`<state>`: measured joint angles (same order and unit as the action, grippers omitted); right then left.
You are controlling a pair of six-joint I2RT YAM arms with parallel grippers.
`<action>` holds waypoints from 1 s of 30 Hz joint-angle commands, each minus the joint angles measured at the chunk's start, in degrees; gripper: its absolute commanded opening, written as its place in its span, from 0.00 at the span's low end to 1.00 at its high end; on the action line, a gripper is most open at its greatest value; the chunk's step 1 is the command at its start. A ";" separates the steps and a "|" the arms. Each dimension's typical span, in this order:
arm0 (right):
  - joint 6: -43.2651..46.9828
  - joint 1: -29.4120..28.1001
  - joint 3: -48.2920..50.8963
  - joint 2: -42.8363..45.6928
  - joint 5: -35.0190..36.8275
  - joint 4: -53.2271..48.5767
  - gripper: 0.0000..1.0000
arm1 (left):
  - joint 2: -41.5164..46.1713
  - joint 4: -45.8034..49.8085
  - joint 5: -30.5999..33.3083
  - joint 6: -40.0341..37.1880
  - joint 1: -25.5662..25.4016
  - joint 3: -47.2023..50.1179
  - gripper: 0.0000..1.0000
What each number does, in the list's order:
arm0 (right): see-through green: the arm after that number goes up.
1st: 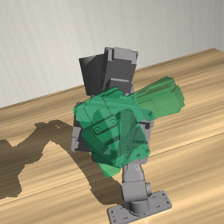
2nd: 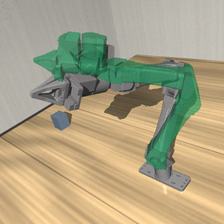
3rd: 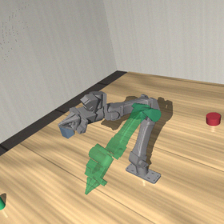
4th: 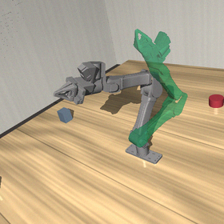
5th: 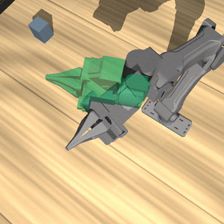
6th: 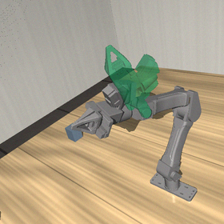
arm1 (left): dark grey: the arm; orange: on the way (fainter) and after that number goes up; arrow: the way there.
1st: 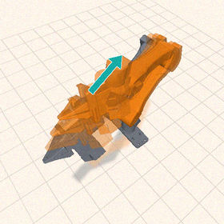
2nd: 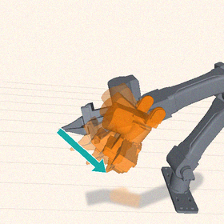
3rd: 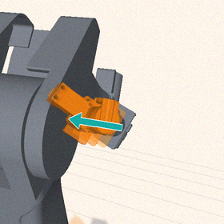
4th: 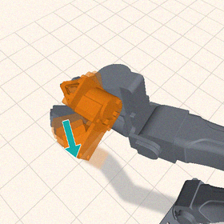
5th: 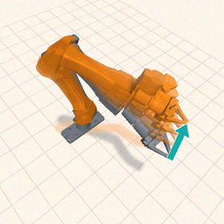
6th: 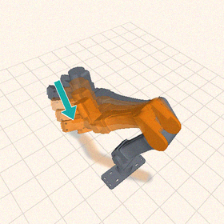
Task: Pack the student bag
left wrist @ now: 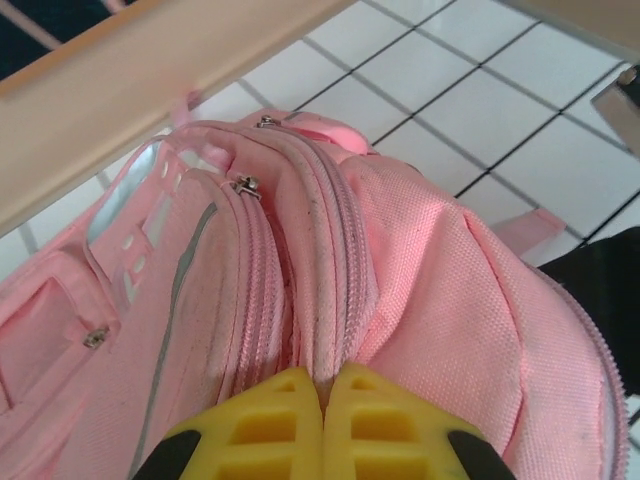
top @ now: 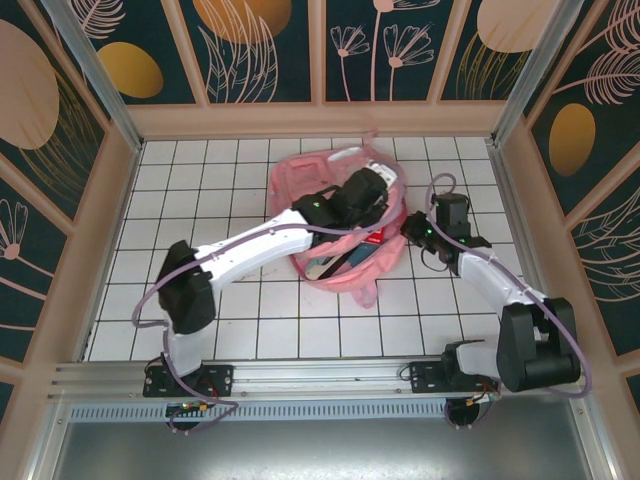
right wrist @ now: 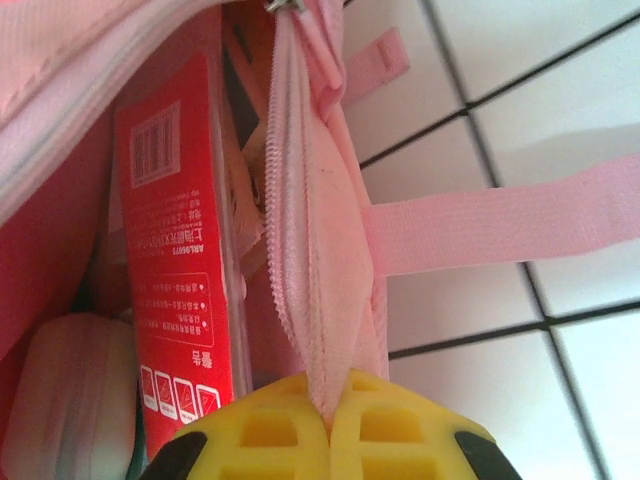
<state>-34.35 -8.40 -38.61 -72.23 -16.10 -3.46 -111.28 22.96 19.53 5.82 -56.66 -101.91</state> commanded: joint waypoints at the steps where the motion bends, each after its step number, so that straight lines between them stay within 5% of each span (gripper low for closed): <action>1: 1.28 1.72 1.65 4.80 0.54 2.24 0.00 | -4.01 -0.02 -0.39 -1.52 0.22 -6.17 0.00; 5: 1.56 2.49 3.95 5.19 0.28 2.17 0.00 | -6.04 0.18 -1.33 -0.40 0.19 -8.78 0.00; 8: 1.83 3.44 4.07 3.60 0.36 2.47 0.00 | -5.63 0.33 -0.23 0.53 0.20 -7.89 0.30; 9: 1.76 3.85 3.91 2.92 0.45 2.49 0.03 | -5.09 0.29 0.08 1.14 0.19 -7.10 0.39; 13: 1.67 4.14 3.81 2.91 0.77 2.42 0.34 | 0.11 -2.24 0.03 3.89 1.14 -0.78 0.50; 23: 2.43 3.52 1.88 9.26 5.03 -2.48 0.49 | 20.94 -12.58 -10.55 16.90 11.58 23.49 0.52; 30: 2.09 -1.66 -2.80 10.80 12.96 -8.30 0.52 | 30.07 -18.02 -7.31 19.45 17.84 38.60 0.45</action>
<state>-32.49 -8.14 -38.06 -63.05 -7.60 -8.71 -82.30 8.99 12.14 21.98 -41.06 -68.42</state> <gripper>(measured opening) 0.519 0.457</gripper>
